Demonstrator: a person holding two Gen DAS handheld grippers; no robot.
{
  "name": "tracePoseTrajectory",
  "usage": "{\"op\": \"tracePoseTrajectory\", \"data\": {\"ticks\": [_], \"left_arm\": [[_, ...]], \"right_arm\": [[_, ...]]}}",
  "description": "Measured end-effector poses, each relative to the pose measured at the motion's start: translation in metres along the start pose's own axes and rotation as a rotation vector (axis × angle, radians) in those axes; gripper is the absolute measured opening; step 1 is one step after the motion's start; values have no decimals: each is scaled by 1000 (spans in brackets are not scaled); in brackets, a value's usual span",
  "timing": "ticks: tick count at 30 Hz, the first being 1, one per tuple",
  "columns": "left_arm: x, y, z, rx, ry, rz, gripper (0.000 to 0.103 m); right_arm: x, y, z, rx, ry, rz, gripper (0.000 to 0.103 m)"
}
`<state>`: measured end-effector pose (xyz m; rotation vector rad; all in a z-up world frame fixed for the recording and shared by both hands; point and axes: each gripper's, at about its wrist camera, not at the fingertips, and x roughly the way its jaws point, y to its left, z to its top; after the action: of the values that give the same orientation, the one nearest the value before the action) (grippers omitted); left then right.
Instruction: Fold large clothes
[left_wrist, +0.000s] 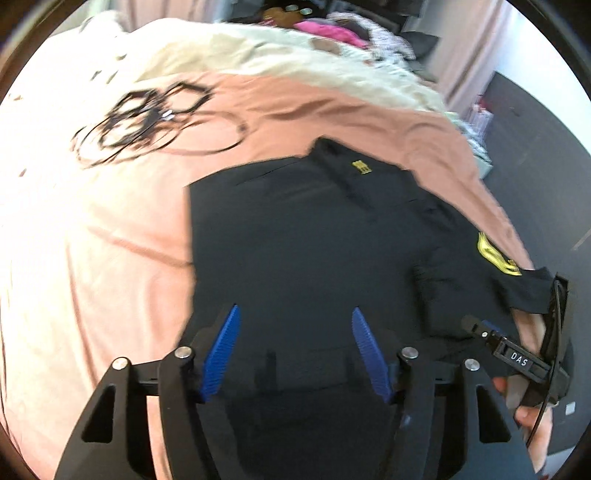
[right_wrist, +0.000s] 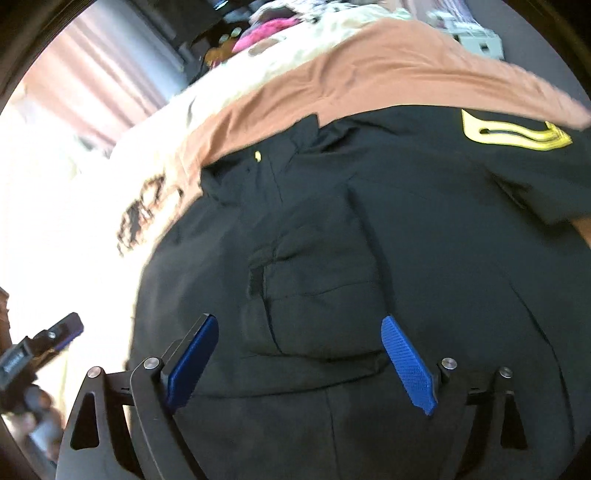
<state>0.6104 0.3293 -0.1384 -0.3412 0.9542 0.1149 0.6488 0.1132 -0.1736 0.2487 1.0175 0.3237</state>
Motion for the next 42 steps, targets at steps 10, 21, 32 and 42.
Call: {"op": "tracePoseTrajectory", "data": {"ticks": [10, 21, 32, 42], "left_arm": [[45, 51, -43, -57, 118, 112, 32], [58, 55, -50, -45, 143, 170, 19], [54, 60, -51, -62, 142, 159, 19], [56, 57, -54, -28, 140, 178, 19]], "right_arm": [[50, 43, -19, -304, 70, -256, 90], [19, -37, 9, -11, 7, -272, 58], [-24, -155, -11, 593, -51, 144, 58], [-8, -152, -15, 564, -16, 125, 39]]}}
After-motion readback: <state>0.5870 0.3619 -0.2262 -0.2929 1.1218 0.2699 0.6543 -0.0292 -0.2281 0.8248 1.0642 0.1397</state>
